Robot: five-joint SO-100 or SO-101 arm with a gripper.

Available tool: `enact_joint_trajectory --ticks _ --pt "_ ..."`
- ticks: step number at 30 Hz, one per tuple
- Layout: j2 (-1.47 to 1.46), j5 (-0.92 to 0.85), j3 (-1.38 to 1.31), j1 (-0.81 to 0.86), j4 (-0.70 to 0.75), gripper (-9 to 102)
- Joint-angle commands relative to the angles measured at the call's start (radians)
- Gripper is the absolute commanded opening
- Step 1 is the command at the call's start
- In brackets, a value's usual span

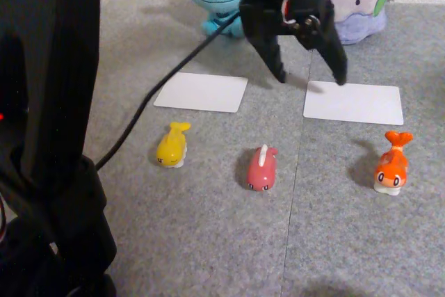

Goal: Wooper wants to eat egg sudhi, and Goomy wants to eat shrimp sushi

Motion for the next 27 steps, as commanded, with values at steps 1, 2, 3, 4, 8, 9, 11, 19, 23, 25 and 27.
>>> enact_joint_trajectory --ticks 1,2,3,4,8,9,11,19,23,25,27 --pt "0.163 0.009 -0.014 -0.009 0.069 30" --pt "0.199 0.014 -0.014 -0.014 0.106 30" --pt "0.241 0.02 -0.014 -0.021 0.138 30" --pt "0.287 0.023 -0.014 -0.038 0.166 30" --pt "0.476 0.025 -0.003 -0.107 0.308 30" --pt "0.512 0.025 -0.003 -0.129 0.35 30" --pt "0.575 0.025 -0.002 -0.176 0.431 30" --pt "0.607 0.012 0.06 -0.302 0.563 30" --pt "0.632 0.009 0.233 -0.318 0.506 30" --pt "0.672 0.009 0.348 -0.322 0.446 30" --pt "0.738 0.009 0.465 -0.342 0.374 30"
